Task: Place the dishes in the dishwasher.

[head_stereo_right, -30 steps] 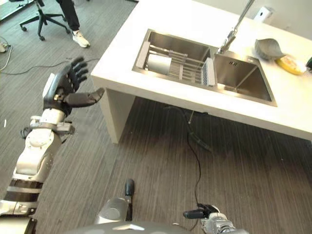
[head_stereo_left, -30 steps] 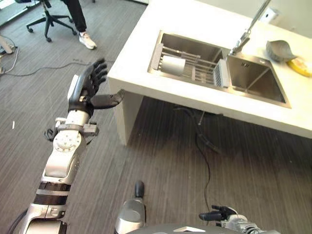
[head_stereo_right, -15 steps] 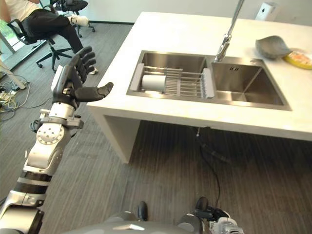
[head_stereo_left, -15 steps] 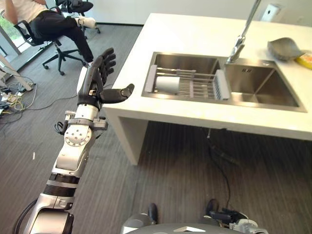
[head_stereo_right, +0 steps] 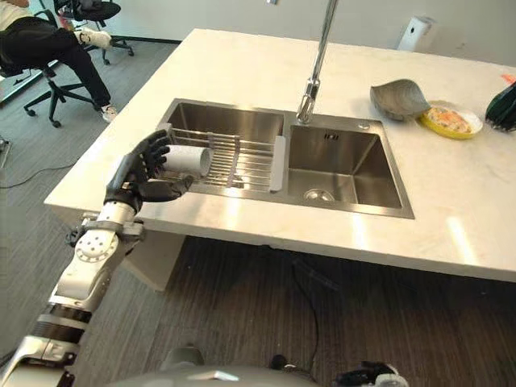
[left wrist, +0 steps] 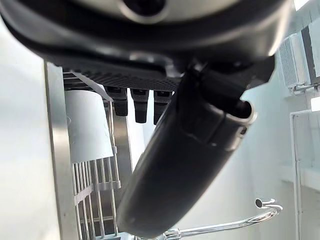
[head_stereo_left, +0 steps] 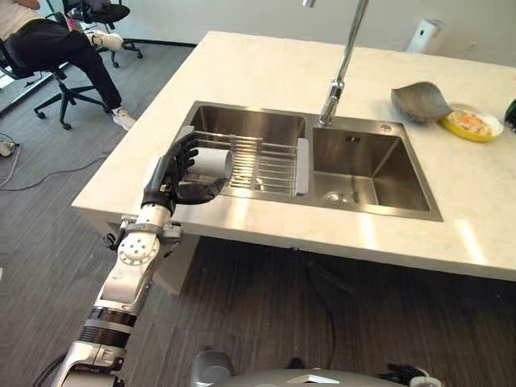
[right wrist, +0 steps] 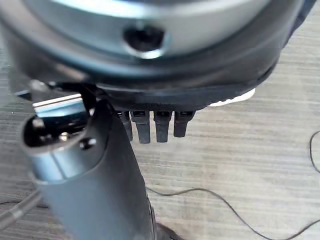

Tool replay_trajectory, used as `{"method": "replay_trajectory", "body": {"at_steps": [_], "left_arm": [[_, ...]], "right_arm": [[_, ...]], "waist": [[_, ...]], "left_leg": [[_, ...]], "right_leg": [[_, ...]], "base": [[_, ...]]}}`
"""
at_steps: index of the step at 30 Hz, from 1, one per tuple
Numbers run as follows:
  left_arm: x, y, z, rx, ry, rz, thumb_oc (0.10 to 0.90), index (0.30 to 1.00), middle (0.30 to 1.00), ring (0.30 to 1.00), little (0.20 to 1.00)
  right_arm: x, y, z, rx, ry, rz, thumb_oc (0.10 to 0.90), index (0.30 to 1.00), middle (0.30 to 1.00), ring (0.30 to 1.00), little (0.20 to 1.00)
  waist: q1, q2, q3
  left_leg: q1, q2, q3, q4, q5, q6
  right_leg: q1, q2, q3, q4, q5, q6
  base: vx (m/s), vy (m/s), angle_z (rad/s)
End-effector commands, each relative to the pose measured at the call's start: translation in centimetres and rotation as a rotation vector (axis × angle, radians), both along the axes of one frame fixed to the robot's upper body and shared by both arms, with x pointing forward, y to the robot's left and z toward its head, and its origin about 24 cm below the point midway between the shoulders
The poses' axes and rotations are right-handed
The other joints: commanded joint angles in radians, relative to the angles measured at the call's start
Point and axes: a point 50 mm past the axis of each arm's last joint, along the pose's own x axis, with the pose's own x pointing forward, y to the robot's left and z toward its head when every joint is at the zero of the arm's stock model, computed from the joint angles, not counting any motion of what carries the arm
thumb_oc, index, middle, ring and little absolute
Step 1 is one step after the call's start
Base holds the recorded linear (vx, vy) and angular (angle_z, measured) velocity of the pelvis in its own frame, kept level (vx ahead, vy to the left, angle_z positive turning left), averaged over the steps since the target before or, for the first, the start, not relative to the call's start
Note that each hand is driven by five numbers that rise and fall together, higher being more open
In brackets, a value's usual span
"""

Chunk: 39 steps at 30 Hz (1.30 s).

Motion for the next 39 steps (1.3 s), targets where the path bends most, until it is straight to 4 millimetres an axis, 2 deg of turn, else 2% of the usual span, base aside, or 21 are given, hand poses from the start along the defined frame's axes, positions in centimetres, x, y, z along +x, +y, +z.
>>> {"method": "replay_trajectory", "body": {"at_steps": [1, 2, 3, 6, 13, 16, 17, 19, 21, 25, 31, 38, 39], "left_arm": [[0.8, -1.1, 8.6, 0.066, -0.376, -0.051, 0.800, 0.900, 0.900, 0.900, 0.900], [0.8, -1.1, 8.6, 0.088, -0.374, -0.052, 0.800, 0.900, 0.900, 0.900, 0.900], [0.8, -1.1, 8.6, 0.088, -0.373, -0.052, 0.800, 0.900, 0.900, 0.900, 0.900], [1.1, -1.0, 8.7, 0.188, -0.369, -0.038, 0.800, 0.900, 0.900, 0.900, 0.900], [1.6, -1.0, 9.6, 0.424, -0.369, -0.049, 0.800, 0.900, 0.900, 0.900, 0.900], [2.4, -0.7, 10.6, 0.605, -0.358, -0.055, 0.800, 0.900, 0.900, 0.900, 0.900], [2.4, -0.7, 10.6, 0.605, -0.359, -0.056, 0.800, 0.900, 0.900, 0.900, 0.900], [3.0, -0.5, 10.8, 0.723, -0.328, -0.063, 0.800, 0.900, 0.900, 0.900, 0.900], [3.2, -0.1, 9.9, 0.772, -0.284, -0.067, 0.800, 0.900, 0.900, 0.900, 0.900], [4.2, -0.7, 9.9, 0.889, -0.272, -0.062, 0.800, 0.900, 0.900, 0.900, 0.900], [5.7, -0.6, 9.8, 1.059, -0.225, -0.031, 0.800, 0.900, 0.900, 0.900, 0.900], [6.8, 0.6, 9.5, 1.182, -0.175, 0.039, 0.800, 0.900, 0.900, 0.900, 0.900], [7.1, 1.2, 9.5, 1.209, -0.156, 0.073, 0.800, 0.900, 0.900, 0.900, 0.900]], "right_arm": [[0.8, 0.2, 0.1, 0.003, -0.032, -0.013, 0.800, 0.900, 0.900, 0.900, 0.900], [0.8, 0.6, -0.1, 0.015, -0.035, -0.014, 0.800, 0.900, 0.900, 0.900, 0.900], [0.8, 0.6, -0.1, 0.016, -0.034, -0.014, 0.800, 0.900, 0.900, 0.900, 0.900], [0.2, 1.8, -0.6, 0.059, -0.023, -0.023, 0.800, 0.900, 0.900, 0.900, 0.900], [-1.3, 2.3, -1.0, 0.074, 0.040, 0.000, 0.800, 0.900, 0.900, 0.900, 0.900], [-1.9, 2.0, -1.0, 0.071, 0.058, -0.014, 0.800, 0.900, 0.900, 0.900, 0.900], [-1.9, 2.0, -1.0, 0.071, 0.058, -0.015, 0.800, 0.900, 0.900, 0.900, 0.900], [-1.9, 1.6, -0.9, 0.065, 0.056, -0.019, 0.800, 0.900, 0.900, 0.900, 0.900], [-1.6, 1.9, -0.9, 0.080, 0.020, -0.009, 0.800, 0.900, 0.900, 0.900, 0.900], [-1.8, 2.7, -1.2, 0.104, 0.007, -0.010, 0.800, 0.900, 0.900, 0.900, 0.900], [-2.1, 2.5, -1.1, 0.105, 0.000, -0.019, 0.800, 0.900, 0.900, 0.900, 0.900], [-2.6, 2.2, -1.1, 0.096, 0.002, -0.034, 0.800, 0.900, 0.900, 0.900, 0.900], [-2.6, 2.2, -1.0, 0.094, -0.002, -0.039, 0.800, 0.900, 0.900, 0.900, 0.900]], "waist": [[0.027, 0.029, -0.002], [0.028, 0.043, -0.018], [0.030, 0.042, -0.018], [0.006, 0.063, -0.048], [-0.012, 0.078, -0.074], [-0.018, 0.079, -0.082], [-0.017, 0.078, -0.082], [-0.024, 0.082, -0.087], [-0.032, 0.078, -0.090], [-0.049, 0.077, -0.092], [-0.065, 0.071, -0.089], [-0.076, 0.065, -0.088], [-0.078, 0.063, -0.087]], "left_leg": [[-0.013, 0.005, 0.046, 0.026, 0.033, 0.052], [0.009, -0.005, 0.035, -0.017, 0.032, 0.051], [0.015, -0.005, 0.037, -0.025, 0.036, 0.051], [0.102, -0.018, 0.078, -0.130, 0.046, 0.054], [0.158, -0.034, 0.129, -0.178, 0.026, 0.064], [0.171, -0.045, 0.145, -0.178, 0.015, 0.071], [0.171, -0.045, 0.145, -0.178, 0.015, 0.071], [0.178, -0.052, 0.151, -0.178, 0.008, 0.075], [0.185, -0.053, 0.158, -0.178, 0.003, 0.076], [0.190, -0.057, 0.169, -0.178, -0.002, 0.082], [0.193, -0.061, 0.182, -0.178, -0.008, 0.088], [0.197, -0.064, 0.198, -0.178, -0.011, 0.091], [0.196, -0.063, 0.201, -0.178, -0.012, 0.092]], "right_leg": [[-0.003, -0.081, 0.013, 0.012, -0.064, 0.155], [0.001, -0.081, 0.018, 0.012, -0.062, 0.160], [0.003, -0.082, 0.019, 0.012, -0.062, 0.160], [0.005, -0.089, 0.026, 0.012, -0.054, 0.171], [-0.023, -0.117, 0.054, 0.012, -0.025, 0.202], [-0.030, -0.129, 0.065, 0.012, -0.013, 0.215], [-0.030, -0.129, 0.065, 0.012, -0.013, 0.215], [-0.028, -0.134, 0.071, 0.012, -0.009, 0.220], [-0.028, -0.138, 0.076, 0.012, -0.005, 0.223], [-0.036, -0.141, 0.089, 0.012, 0.001, 0.228], [-0.051, -0.144, 0.107, 0.012, 0.010, 0.234], [-0.059, -0.146, 0.112, 0.012, 0.016, 0.238], [-0.064, -0.147, 0.115, 0.012, 0.019, 0.239]], "base": [[0.13, 0.150, 0.29], [0.09, 0.082, 0.19], [0.13, 0.138, 0.01], [0.13, 0.160, -0.13], [0.04, 0.100, -0.16], [0.04, 0.064, -0.28], [0.06, 0.060, -0.20], [0.06, 0.045, -0.09], [0.05, 0.017, -0.05], [0.02, 0.006, -0.16], [0.01, 0.009, -0.13], [0.01, 0.009, -0.08], [0.00, 0.008, -0.14]]}}
